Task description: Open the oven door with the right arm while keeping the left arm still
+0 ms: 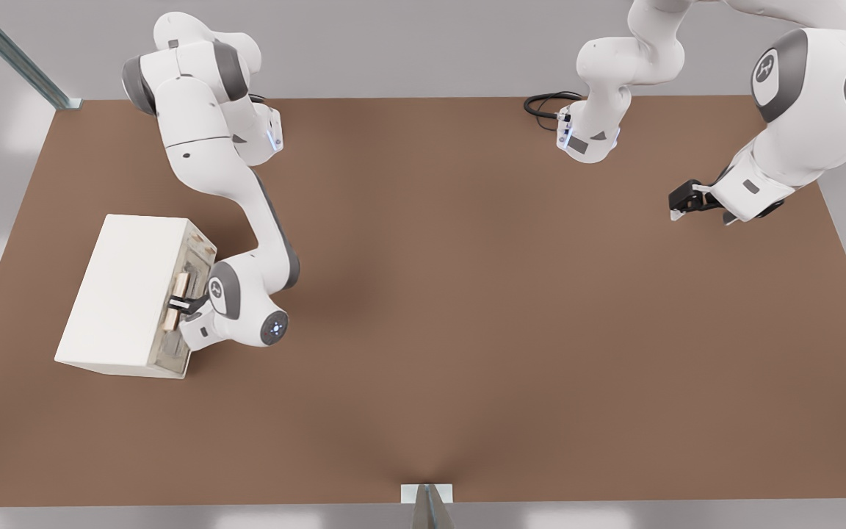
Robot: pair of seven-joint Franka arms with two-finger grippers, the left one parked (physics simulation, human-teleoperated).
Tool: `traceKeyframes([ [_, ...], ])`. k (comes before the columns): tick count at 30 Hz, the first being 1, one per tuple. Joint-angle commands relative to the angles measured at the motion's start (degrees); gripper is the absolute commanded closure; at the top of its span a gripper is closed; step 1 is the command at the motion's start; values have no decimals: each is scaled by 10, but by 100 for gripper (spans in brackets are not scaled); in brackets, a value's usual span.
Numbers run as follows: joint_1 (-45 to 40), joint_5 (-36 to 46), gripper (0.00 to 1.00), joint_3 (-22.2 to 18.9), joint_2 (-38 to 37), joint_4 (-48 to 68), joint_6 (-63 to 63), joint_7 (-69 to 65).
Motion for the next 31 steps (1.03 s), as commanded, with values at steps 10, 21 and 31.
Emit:
traceKeyframes([
  [10,-118,403,79,48,-202,80,-8,-262],
  [21,-137,450,0,26,-243,99,41,-294],
  [31,-137,448,0,18,-243,100,40,-300],
])
